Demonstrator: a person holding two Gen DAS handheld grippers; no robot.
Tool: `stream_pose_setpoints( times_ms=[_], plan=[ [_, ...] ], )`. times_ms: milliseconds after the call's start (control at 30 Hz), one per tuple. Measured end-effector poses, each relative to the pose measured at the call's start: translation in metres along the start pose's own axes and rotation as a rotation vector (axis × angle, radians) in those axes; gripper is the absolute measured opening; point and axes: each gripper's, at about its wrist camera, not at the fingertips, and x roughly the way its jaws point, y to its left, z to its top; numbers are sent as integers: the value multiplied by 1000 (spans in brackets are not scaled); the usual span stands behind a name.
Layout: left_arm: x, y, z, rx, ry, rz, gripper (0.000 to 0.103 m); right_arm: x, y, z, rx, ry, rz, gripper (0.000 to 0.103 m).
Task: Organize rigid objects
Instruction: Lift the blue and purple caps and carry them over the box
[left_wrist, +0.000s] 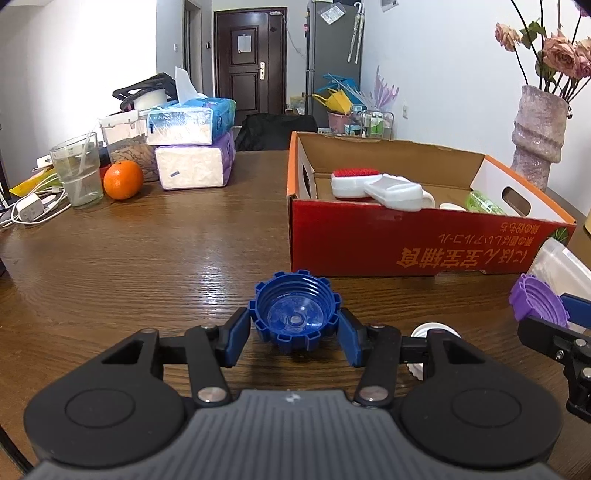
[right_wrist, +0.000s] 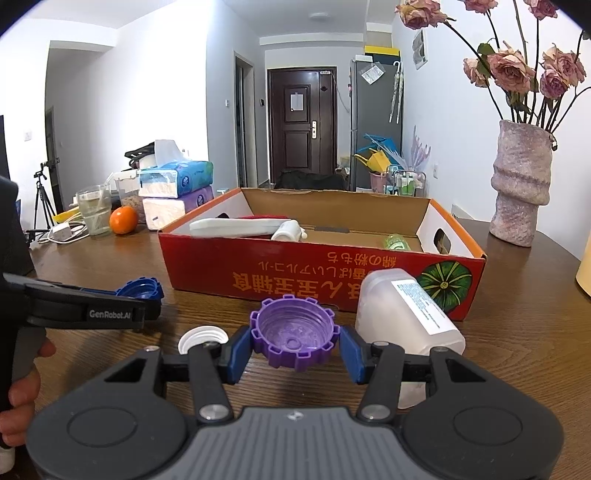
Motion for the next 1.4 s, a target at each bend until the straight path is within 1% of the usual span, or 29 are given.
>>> stream_pose_setpoints(
  times_ms=[333, 800, 967, 1400],
  plan=[
    [-19, 1, -1, -32, -51, 19, 52, -9, 0, 1, 2, -33, 8, 51],
    [-55, -12, -13, -23, -122, 71, 52, -26, -3, 2, 14, -74, 29, 51],
    [-65, -17, -17, -22, -133, 76, 52, -31, -5, 1, 15, -84, 33, 51],
    [-90, -34, -26, -15, -157, 63, 52, -49, -12, 1, 23, -106, 30, 51]
  ],
)
